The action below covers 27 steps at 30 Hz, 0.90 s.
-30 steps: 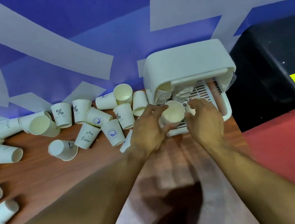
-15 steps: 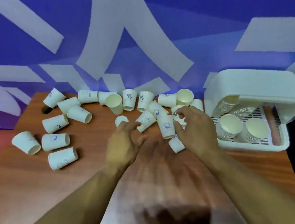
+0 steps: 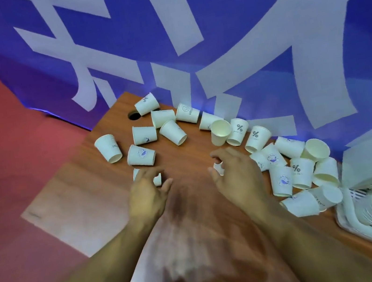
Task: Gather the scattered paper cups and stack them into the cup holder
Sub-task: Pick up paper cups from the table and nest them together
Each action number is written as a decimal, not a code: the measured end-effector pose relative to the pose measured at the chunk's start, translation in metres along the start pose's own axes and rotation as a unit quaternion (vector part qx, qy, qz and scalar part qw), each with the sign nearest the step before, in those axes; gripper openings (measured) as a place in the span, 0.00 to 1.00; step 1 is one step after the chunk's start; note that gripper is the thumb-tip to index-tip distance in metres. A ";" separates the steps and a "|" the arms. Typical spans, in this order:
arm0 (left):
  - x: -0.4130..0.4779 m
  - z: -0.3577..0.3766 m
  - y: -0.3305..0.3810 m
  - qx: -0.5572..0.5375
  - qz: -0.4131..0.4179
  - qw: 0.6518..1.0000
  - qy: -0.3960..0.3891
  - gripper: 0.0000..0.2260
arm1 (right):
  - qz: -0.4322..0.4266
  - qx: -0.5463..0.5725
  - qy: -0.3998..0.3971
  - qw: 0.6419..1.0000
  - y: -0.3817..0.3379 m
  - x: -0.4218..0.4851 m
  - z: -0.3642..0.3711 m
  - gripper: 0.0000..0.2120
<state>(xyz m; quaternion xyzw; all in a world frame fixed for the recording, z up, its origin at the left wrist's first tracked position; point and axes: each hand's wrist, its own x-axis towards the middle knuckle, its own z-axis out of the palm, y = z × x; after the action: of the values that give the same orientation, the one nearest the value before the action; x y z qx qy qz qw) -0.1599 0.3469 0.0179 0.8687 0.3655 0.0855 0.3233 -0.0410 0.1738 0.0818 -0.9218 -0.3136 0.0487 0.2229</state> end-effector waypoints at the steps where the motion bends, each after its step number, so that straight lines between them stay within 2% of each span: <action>1: 0.006 -0.004 -0.010 -0.007 -0.022 1.000 0.004 0.14 | -0.017 -0.006 -0.015 1.000 -0.011 0.008 0.007 0.16; 10: 0.061 -0.026 -0.087 -0.047 -0.119 0.992 0.002 0.15 | -0.078 -0.060 -0.130 0.987 -0.103 0.085 0.083 0.16; 13: 0.080 -0.037 -0.112 -0.052 -0.127 0.990 0.005 0.14 | -0.100 -0.067 -0.163 0.979 -0.129 0.106 0.107 0.20; 18: 0.122 -0.058 -0.149 -0.060 -0.127 0.990 -0.002 0.15 | -0.107 -0.083 -0.196 0.971 -0.157 0.133 0.149 0.18; 24: 0.176 -0.068 -0.166 -0.066 -0.134 0.989 0.008 0.17 | -0.126 -0.166 -0.224 0.952 -0.171 0.164 0.184 0.17; 27: 0.199 -0.067 -0.173 -0.057 -0.109 0.992 -0.002 0.16 | -0.148 -0.202 -0.258 0.933 -0.173 0.177 0.195 0.18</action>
<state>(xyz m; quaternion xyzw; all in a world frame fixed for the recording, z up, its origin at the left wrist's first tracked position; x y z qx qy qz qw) -0.1425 0.6083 -0.0557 0.8039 0.4524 0.0684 0.3800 -0.0406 0.4758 -0.0078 -0.8460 -0.4964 0.1874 -0.0517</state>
